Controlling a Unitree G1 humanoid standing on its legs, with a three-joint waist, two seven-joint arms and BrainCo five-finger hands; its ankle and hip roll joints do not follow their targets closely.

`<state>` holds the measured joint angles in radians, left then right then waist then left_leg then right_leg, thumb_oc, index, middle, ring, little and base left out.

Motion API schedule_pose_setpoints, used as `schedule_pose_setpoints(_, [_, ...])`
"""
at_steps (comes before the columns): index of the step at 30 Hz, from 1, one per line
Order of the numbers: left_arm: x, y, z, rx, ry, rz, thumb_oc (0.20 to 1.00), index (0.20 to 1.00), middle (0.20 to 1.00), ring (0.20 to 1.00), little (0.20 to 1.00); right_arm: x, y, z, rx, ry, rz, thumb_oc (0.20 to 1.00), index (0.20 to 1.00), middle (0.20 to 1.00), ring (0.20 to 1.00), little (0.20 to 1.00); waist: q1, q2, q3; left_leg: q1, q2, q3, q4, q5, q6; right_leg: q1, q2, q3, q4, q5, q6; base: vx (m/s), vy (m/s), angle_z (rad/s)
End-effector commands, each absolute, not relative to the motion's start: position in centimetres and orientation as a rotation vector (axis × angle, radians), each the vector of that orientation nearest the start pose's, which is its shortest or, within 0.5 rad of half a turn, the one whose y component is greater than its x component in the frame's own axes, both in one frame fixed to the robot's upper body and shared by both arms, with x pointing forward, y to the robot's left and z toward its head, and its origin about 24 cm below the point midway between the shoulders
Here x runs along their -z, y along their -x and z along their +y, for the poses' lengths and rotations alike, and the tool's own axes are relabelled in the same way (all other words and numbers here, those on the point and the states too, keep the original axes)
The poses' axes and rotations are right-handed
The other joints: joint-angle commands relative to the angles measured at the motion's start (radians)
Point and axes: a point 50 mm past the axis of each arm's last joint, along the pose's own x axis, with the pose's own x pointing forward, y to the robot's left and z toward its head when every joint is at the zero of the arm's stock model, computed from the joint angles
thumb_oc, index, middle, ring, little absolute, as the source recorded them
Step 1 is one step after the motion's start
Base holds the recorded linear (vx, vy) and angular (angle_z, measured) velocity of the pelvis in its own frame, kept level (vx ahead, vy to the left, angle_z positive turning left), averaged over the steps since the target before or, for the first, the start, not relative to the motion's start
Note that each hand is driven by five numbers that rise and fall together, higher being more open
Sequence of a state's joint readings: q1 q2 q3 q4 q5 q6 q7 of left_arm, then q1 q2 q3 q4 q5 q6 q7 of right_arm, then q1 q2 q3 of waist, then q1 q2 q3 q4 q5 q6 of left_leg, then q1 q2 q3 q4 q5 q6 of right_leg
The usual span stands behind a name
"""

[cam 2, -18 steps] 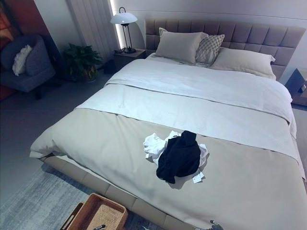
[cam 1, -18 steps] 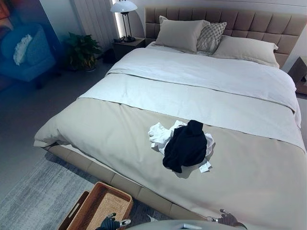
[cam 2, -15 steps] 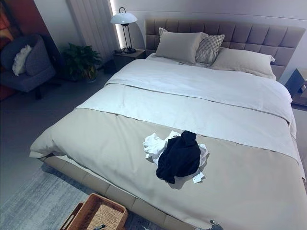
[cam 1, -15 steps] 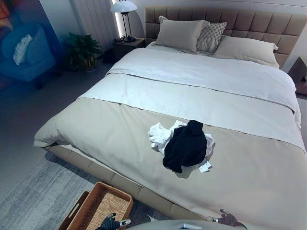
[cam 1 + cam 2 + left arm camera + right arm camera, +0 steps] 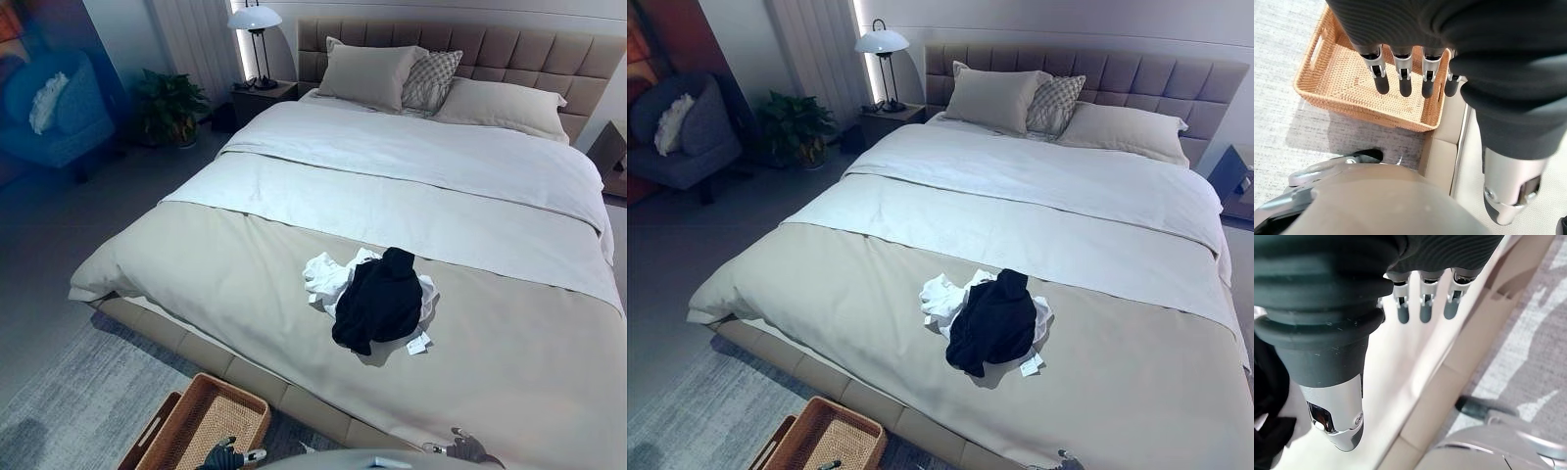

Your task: Pick up clothes into the bucket

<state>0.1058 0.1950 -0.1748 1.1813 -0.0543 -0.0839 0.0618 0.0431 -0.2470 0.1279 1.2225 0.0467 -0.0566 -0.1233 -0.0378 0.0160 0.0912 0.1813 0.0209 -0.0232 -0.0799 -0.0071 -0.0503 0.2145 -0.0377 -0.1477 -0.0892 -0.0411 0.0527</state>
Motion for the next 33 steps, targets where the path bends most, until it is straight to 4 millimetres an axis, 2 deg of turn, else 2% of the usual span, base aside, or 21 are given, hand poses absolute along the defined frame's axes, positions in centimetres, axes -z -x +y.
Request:
schedule_pose_setpoints(1, [16.7, -7.5, 21.2, -0.076, -0.266, 1.178, 1.0, 1.0, 1.0, 1.0, 1.0, 14.6, -11.8, -25.1, 0.306, 0.287, 1.034, 1.0, 1.0, 1.0, 1.0, 1.0, 0.009, -0.047, 0.01, -0.026, -0.034, 0.018, 0.069, -0.059, 0.008, -0.03, -0.051, 0.024, 0.036, -0.004, 0.063, 0.0, 0.0, 0.0])
schedule_pose_setpoints(3, [16.7, -7.5, 21.2, -0.082, -0.267, 1.173, 1.0, 1.0, 1.0, 1.0, 1.0, 14.4, -12.2, -25.3, 0.318, 0.281, 1.011, 1.0, 1.0, 1.0, 1.0, 1.0, 0.01, -0.046, 0.011, -0.026, -0.034, 0.018, 0.068, -0.059, 0.008, -0.029, -0.051, 0.023, 0.035, -0.004, 0.063, 0.0, 0.0, 0.0])
schedule_pose_setpoints(5, [16.5, -7.5, 21.5, -0.099, -0.274, 1.159, 1.0, 1.0, 1.0, 1.0, 1.0, 13.0, -14.2, -26.4, 0.403, 0.274, 0.901, 1.0, 1.0, 1.0, 1.0, 1.0, 0.011, -0.044, 0.015, -0.027, -0.034, 0.016, 0.065, -0.057, 0.009, -0.03, -0.051, 0.017, 0.036, -0.005, 0.065, 0.0, 0.0, 0.0])
schedule_pose_setpoints(6, [16.5, -7.5, 21.5, -0.098, -0.274, 1.159, 1.0, 1.0, 1.0, 1.0, 1.0, 13.0, -14.2, -26.4, 0.403, 0.274, 0.901, 1.0, 1.0, 1.0, 1.0, 1.0, 0.011, -0.044, 0.015, -0.027, -0.033, 0.015, 0.065, -0.057, 0.009, -0.03, -0.051, 0.017, 0.036, -0.005, 0.065, 0.0, 0.0, 0.0])
schedule_pose_setpoints(7, [16.4, -7.7, 21.6, -0.108, -0.282, 1.143, 1.0, 1.0, 1.0, 1.0, 1.0, 11.2, -16.4, -27.7, 0.437, 0.344, 0.791, 1.0, 1.0, 1.0, 1.0, 1.0, 0.013, -0.042, 0.02, -0.029, -0.033, 0.015, 0.064, -0.056, 0.008, -0.034, -0.052, 0.016, 0.037, -0.004, 0.066, 0.0, 0.0, 0.0])
schedule_pose_setpoints(8, [16.3, -7.9, 21.6, -0.111, -0.285, 1.127, 1.0, 1.0, 1.0, 1.0, 1.0, 10.2, -17.4, -28.4, 0.458, 0.369, 0.737, 1.0, 1.0, 1.0, 1.0, 1.0, 0.014, -0.042, 0.024, -0.031, -0.033, 0.015, 0.063, -0.055, 0.008, -0.037, -0.053, 0.016, 0.038, -0.003, 0.067, 0.0, 0.0, 0.0])
schedule_pose_setpoints(13, [16.1, -8.4, 21.4, -0.109, -0.289, 1.096, 1.0, 1.0, 1.0, 1.0, 1.0, 5.6, -20.7, -32.1, 0.607, 0.454, 0.542, 1.0, 1.0, 1.0, 1.0, 1.0, 0.021, -0.04, 0.038, -0.042, -0.038, 0.009, 0.063, -0.052, 0.009, -0.044, -0.055, 0.012, 0.041, -0.001, 0.069, 0.0, 0.004, 0.01])
schedule_pose_setpoints(14, [16.1, -8.5, 21.4, -0.109, -0.289, 1.096, 1.0, 1.0, 1.0, 1.0, 1.0, 5.6, -20.7, -32.1, 0.607, 0.454, 0.542, 1.0, 1.0, 1.0, 1.0, 1.0, 0.021, -0.04, 0.038, -0.042, -0.038, 0.009, 0.063, -0.052, 0.009, -0.044, -0.055, 0.012, 0.041, -0.001, 0.069, -0.02, 0.014, 0.05])
schedule_pose_setpoints(15, [16.0, -8.7, 21.4, -0.113, -0.293, 1.083, 1.0, 1.0, 1.0, 1.0, 1.0, 3.3, -22.1, -33.3, 0.646, 0.521, 0.451, 1.0, 1.0, 1.0, 1.0, 1.0, 0.026, -0.04, 0.045, -0.047, -0.039, 0.006, 0.065, -0.052, 0.01, -0.049, -0.057, 0.01, 0.045, -0.001, 0.07, -0.02, 0.013, 0.07])
schedule_pose_setpoints(16, [16.0, -8.9, 21.4, -0.109, -0.298, 1.077, 1.0, 1.0, 1.0, 1.0, 1.0, 2.4, -22.5, -33.8, 0.666, 0.557, 0.421, 1.0, 1.0, 1.0, 1.0, 1.0, 0.028, -0.039, 0.048, -0.05, -0.04, 0.004, 0.066, -0.052, 0.01, -0.052, -0.059, 0.009, 0.048, -0.001, 0.07, -0.01, 0.015, 0.09])
schedule_pose_setpoints(20, [15.8, -9.4, 21.2, -0.111, -0.304, 1.051, 1.0, 1.0, 1.0, 1.0, 1.0, -1.1, -24.3, -34.5, 0.696, 0.71, 0.27, 1.0, 1.0, 1.0, 1.0, 1.0, 0.034, -0.037, 0.059, -0.058, -0.043, -0.005, 0.07, -0.052, 0.012, -0.06, -0.061, 0.004, 0.062, -0.006, 0.07, -0.01, 0.007, 0.07])
schedule_pose_setpoints(24, [15.4, -10.2, 21.4, -0.115, -0.31, 1.001, 1.0, 1.0, 1.0, 1.0, 1.0, -4.7, -25.3, -35.7, 0.623, 1.099, 0.162, 1.0, 1.0, 1.0, 1.0, 1.0, 0.043, -0.038, 0.082, -0.081, -0.049, -0.016, 0.091, -0.055, 0.013, -0.079, -0.066, -0.002, 0.08, -0.008, 0.07, -0.04, -0.005, 0.06])
schedule_pose_setpoints(27, [15.2, -10.9, 21.4, -0.109, -0.317, 0.975, 1.0, 1.0, 1.0, 1.0, 1.0, -6.3, -26.2, -36.1, 0.564, 1.277, 0.13, 1.0, 1.0, 1.0, 1.0, 1.0, 0.049, -0.036, 0.11, -0.118, -0.056, -0.027, 0.115, -0.053, 0.011, -0.108, -0.07, -0.006, 0.099, -0.008, 0.068, -0.1, -0.008, 0.08])
schedule_pose_setpoints(30, [14.9, -11.8, 21.3, -0.095, -0.327, 0.951, 1.0, 1.0, 1.0, 1.0, 1.0, -6.9, -27.2, -36.2, 0.516, 1.366, 0.137, 1.0, 1.0, 1.0, 1.0, 1.0, 0.057, -0.033, 0.15, -0.171, -0.061, -0.043, 0.147, -0.046, 0.01, -0.16, -0.076, -0.009, 0.139, -0.01, 0.064, -0.16, -0.008, 0.08])
schedule_pose_setpoints(33, [14.5, -13.2, 21.0, -0.088, -0.336, 0.914, 1.0, 1.0, 1.0, 1.0, 1.0, -8.2, -29.1, -35.5, 0.476, 1.401, 0.11, 1.0, 1.0, 1.0, 1.0, 1.0, 0.058, -0.019, 0.204, -0.252, -0.074, -0.058, 0.198, -0.041, 0.013, -0.26, -0.082, -0.006, 0.221, -0.018, 0.055, -0.2, 0.021, 0.15])
